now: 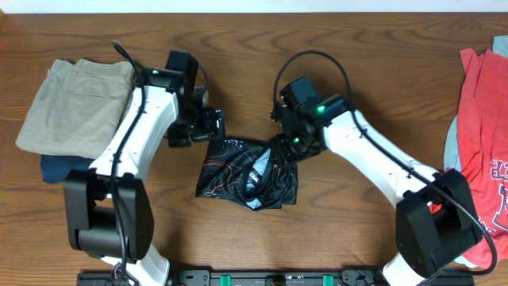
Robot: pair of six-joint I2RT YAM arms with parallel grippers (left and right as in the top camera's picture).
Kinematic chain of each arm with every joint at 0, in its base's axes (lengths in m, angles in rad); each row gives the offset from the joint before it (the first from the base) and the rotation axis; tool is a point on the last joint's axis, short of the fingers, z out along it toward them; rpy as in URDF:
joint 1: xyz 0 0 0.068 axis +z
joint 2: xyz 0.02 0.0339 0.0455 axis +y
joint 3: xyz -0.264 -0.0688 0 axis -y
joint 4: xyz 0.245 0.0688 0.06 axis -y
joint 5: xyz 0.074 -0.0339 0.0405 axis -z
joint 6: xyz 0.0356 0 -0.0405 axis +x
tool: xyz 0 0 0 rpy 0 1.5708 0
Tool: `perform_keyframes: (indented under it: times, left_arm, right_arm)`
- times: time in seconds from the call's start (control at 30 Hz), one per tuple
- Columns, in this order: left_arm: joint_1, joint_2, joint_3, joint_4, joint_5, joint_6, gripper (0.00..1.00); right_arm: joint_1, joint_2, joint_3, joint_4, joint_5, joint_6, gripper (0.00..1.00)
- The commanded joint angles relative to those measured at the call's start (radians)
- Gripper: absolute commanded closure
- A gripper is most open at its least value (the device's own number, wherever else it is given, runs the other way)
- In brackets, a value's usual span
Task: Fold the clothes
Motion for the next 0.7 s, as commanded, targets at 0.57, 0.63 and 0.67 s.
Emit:
perform_keyframes:
  times: [0.57,0.63,0.67]
  left_arm:
    - [-0.001,0.021,-0.209,0.15,0.089,0.032,0.13]
    - [-0.001,0.021,-0.209,0.15,0.093,0.032,0.13]
    - [-0.001,0.021,-0.209,0.15,0.1,0.032,0.13]
  right_arm:
    - [-0.118,-0.016,-0.002,-0.094,0.471,0.241,0.83]
    - [-0.145,-0.016,-0.002,-0.084,0.464,0.245,0.53]
    - [-0.157,-0.016,-0.002,-0.083,0.451,0.245,0.46]
